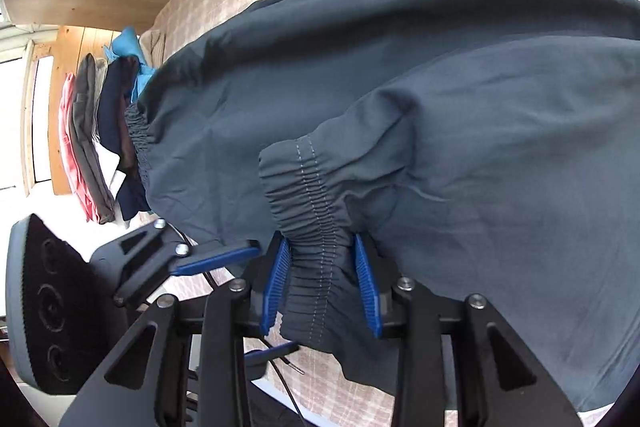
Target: Fold clothes
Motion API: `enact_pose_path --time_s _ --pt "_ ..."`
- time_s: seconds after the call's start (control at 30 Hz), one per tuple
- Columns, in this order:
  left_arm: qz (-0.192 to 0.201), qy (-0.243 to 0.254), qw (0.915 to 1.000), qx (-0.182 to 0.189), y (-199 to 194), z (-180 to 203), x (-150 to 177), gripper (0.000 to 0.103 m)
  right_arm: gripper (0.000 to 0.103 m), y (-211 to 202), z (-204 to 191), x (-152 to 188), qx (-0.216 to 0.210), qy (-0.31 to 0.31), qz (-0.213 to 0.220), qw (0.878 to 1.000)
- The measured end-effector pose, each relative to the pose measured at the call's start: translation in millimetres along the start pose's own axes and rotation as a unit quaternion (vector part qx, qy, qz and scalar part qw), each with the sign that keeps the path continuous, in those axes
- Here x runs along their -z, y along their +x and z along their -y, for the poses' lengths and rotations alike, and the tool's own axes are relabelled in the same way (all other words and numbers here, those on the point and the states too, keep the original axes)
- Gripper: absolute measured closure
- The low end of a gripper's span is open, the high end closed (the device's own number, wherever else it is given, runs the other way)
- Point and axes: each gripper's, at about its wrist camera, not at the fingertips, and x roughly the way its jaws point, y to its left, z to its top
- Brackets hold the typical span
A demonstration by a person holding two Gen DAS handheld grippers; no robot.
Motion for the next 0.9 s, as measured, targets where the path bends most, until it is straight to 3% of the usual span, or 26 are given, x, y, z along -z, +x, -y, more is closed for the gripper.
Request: enact_pose_path --time_s 0.07,0.23,0.37,0.57,0.77,0.9 --pt "-0.009 -0.021 0.9996 0.015 11 -4 -2 0.043 0.069 0 2 -3 0.001 -0.002 0.001 1.000" --pt "-0.015 -0.049 0.9987 0.009 27 -7 -6 0.038 0.069 -5 0 0 0.037 -0.024 0.014 0.999" --pt "0.012 -0.070 0.9975 0.005 29 -5 -2 0.039 0.069 -8 -6 0 0.074 -0.037 0.025 0.996" --pt "0.073 -0.111 0.9906 0.032 19 -12 18 0.048 0.067 -4 -18 -5 0.096 -0.033 0.037 0.994" --pt "0.098 -0.177 0.9777 0.057 19 -26 31 0.051 0.067 -6 -12 -5 0.086 -0.027 0.039 0.995" --pt "0.099 -0.162 0.9809 0.043 20 -18 28 0.049 0.069 -14 -1 1 0.083 -0.032 0.046 0.995"
